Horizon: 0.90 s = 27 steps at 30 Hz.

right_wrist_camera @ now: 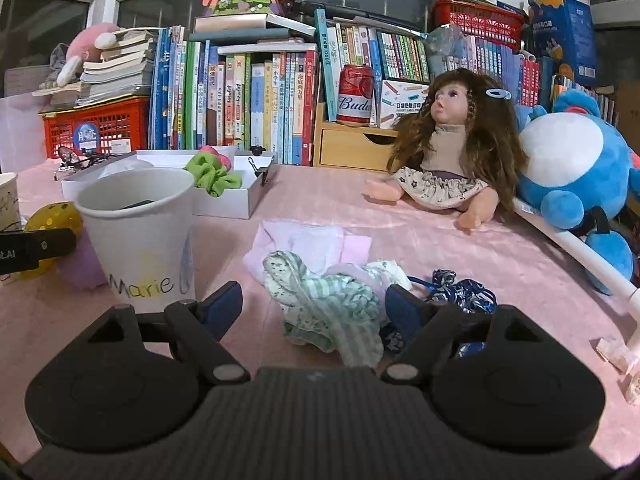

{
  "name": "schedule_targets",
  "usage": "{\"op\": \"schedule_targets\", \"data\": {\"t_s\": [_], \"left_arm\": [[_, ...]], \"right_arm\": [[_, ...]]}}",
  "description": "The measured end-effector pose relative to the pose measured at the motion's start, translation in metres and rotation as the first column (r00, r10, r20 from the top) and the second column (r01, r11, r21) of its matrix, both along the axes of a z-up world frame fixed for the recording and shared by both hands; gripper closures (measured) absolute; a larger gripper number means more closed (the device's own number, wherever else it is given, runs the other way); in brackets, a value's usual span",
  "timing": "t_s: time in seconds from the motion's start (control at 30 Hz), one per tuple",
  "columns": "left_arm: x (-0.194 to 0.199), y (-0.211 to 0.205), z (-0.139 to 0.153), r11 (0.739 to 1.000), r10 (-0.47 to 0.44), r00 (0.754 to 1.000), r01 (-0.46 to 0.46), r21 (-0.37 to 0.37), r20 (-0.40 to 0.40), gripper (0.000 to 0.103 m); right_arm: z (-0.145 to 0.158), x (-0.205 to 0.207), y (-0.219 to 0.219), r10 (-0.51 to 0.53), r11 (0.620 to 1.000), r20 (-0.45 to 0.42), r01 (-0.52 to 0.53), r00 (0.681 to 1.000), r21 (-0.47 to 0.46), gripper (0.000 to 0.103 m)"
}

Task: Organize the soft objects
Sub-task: 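Close right gripper on striped cloth while left gripper grasps yellow sequined bag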

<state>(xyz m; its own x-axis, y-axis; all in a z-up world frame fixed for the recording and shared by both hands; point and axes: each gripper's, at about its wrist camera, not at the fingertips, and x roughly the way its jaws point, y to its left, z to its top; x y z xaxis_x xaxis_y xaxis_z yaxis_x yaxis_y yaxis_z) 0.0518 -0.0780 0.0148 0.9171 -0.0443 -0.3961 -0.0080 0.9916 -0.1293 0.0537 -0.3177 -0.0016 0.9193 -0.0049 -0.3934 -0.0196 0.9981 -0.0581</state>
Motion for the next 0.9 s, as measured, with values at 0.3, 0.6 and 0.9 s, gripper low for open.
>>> {"op": "schedule_targets", "data": {"t_s": [0.3,0.6,0.9], "left_arm": [[0.003,-0.001,0.0,1.0,0.027,0.999,-0.027,-0.007,0.019,0.036],[0.002,-0.01,0.004,0.999,0.024,0.998,-0.026,0.035,0.062,0.031],[0.007,-0.014,0.004,0.999,0.024,0.998,-0.026,0.042,0.05,0.043]], "right_arm": [[-0.004,0.006,-0.001,-0.014,1.0,-0.018,0.014,1.0,-0.001,0.018],[-0.005,0.007,-0.001,-0.009,1.0,-0.028,0.009,1.0,-0.002,0.018],[-0.005,0.009,-0.001,-0.009,1.0,-0.042,0.008,0.999,-0.003,0.024]]}}
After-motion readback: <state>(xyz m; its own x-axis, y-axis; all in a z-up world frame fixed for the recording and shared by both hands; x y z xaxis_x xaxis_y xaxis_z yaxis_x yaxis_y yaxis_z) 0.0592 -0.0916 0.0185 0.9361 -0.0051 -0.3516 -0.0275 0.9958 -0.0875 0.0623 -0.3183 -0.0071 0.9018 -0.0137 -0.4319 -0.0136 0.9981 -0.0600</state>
